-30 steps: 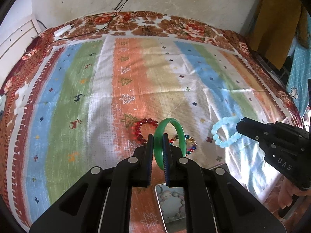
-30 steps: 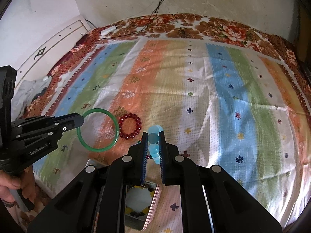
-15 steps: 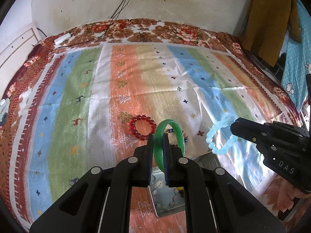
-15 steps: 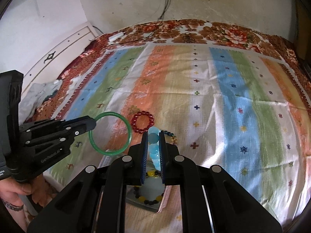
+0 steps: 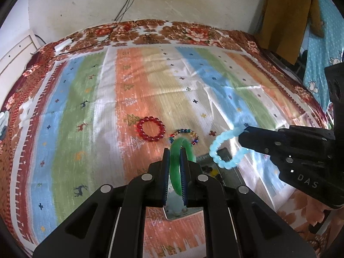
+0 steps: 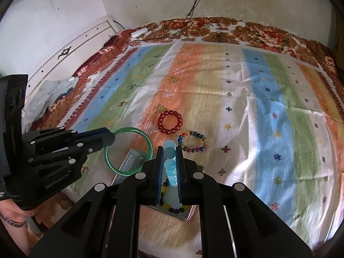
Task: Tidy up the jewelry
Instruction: 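Carry the bangle and light-blue bracelet over the tin with left and right grippers, then open the left gripper over the tin while the right gripper opens to drop its bracelet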
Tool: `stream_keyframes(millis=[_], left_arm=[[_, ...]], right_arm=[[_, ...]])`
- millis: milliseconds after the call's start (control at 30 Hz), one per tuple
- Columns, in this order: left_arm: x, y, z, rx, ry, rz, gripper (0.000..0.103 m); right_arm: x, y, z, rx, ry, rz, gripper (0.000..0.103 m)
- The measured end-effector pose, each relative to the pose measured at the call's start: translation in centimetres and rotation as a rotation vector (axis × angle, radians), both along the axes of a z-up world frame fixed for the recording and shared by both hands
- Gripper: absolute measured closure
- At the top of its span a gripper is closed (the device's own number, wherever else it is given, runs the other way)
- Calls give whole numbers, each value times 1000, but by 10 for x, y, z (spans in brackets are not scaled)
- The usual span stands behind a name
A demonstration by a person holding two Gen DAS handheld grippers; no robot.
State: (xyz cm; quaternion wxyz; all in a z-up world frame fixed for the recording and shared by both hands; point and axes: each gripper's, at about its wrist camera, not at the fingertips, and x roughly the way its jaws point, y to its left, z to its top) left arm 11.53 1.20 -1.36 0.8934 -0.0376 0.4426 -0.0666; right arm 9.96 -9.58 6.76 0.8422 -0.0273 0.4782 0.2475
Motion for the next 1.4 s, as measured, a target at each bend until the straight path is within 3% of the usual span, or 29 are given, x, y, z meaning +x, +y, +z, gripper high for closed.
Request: stream_keyframes(millis=[167, 200, 233, 267, 300, 333, 600, 767, 1133, 1400], left_arm=[[2, -7, -8, 22, 43, -27, 94], [3, -6, -9, 25, 46, -21, 79], [4, -5, -8, 25, 42, -15, 65], [4, -4, -7, 24, 33, -12, 61], [4, -2, -6, 23, 30, -8, 60], [4, -1, -6, 22, 29, -2, 59], [12, 16, -9, 18, 42, 53, 47], [19, 21, -11, 7, 48, 63, 45], [42, 27, -19, 40, 55, 106, 17], [60, 37, -26, 45, 79, 135, 11]], right_arm=[[-1, -1, -8, -8, 36, 3, 91], [0, -1, -10, -10, 46, 6, 89], [1, -2, -12, -13, 54, 6, 79], [1, -2, -12, -14, 52, -2, 71], [2, -4, -12, -14, 49, -12, 57], [2, -4, -13, -15, 49, -15, 53], [9, -6, -20, -67, 45, -35, 53], [16, -9, -25, -87, 46, -56, 47], [36, -12, -35, -114, 56, -81, 26], [53, -14, -48, -136, 77, -92, 19]])
